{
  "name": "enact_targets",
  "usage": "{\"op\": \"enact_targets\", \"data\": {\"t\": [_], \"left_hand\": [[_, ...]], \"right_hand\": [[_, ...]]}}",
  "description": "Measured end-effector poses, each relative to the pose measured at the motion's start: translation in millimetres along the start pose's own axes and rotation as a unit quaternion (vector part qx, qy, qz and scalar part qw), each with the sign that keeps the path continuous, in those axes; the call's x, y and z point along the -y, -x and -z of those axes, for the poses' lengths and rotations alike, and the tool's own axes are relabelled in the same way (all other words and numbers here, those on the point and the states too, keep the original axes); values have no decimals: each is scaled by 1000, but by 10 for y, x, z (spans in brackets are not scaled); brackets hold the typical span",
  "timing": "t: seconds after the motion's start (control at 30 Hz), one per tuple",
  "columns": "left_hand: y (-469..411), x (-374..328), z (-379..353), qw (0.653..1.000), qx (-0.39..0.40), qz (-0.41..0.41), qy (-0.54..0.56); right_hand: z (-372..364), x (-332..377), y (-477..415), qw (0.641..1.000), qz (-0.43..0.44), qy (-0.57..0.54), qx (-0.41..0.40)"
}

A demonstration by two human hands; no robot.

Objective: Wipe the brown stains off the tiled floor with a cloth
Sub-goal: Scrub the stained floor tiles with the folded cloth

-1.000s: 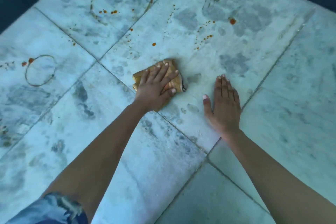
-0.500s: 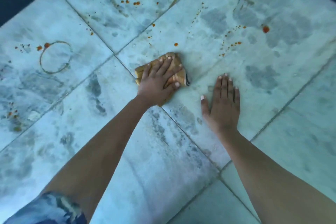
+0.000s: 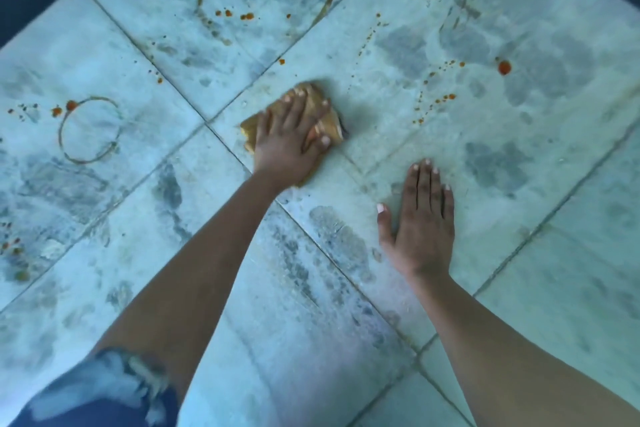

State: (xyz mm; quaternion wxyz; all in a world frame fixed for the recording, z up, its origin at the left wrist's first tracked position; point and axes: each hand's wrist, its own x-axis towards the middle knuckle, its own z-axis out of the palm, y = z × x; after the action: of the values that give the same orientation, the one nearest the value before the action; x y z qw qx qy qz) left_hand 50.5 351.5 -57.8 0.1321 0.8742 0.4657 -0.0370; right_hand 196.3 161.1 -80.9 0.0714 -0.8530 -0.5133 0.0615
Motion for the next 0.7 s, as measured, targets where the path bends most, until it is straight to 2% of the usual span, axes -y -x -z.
{"op": "enact_targets", "data": {"t": [0.07, 0.13, 0.23, 0.3, 0.37, 0.43, 0.57, 0.63, 0.7], "left_hand": [[329, 155, -39, 1000, 7, -28, 0], [375, 381, 7, 1000, -4, 28, 10], [-115, 480, 116, 989, -31, 136, 44], [-547, 391, 178, 985, -44, 159, 56], [-835, 199, 201, 986, -39, 148, 59], [-847, -46, 160, 994, -19, 97, 50], [-149, -47, 37, 994, 9, -110, 13], [22, 231, 44, 996, 0, -90, 4], [-168, 379, 104, 1000, -22, 17, 11]], "right_hand": [[-1, -6, -6, 1000, -3, -1, 1], [-5, 2, -8, 1000, -4, -2, 3], [-10, 4, -7, 1000, -8, -5, 4], [-5, 6, -10, 1000, -8, -4, 3], [1, 8, -6, 1000, -10, -2, 7], [8, 7, -11, 1000, -9, 0, 10], [13, 3, -12, 1000, -10, -6, 12], [16, 7, -12, 1000, -9, -8, 10], [11, 6, -9, 1000, -12, -8, 11]]}}
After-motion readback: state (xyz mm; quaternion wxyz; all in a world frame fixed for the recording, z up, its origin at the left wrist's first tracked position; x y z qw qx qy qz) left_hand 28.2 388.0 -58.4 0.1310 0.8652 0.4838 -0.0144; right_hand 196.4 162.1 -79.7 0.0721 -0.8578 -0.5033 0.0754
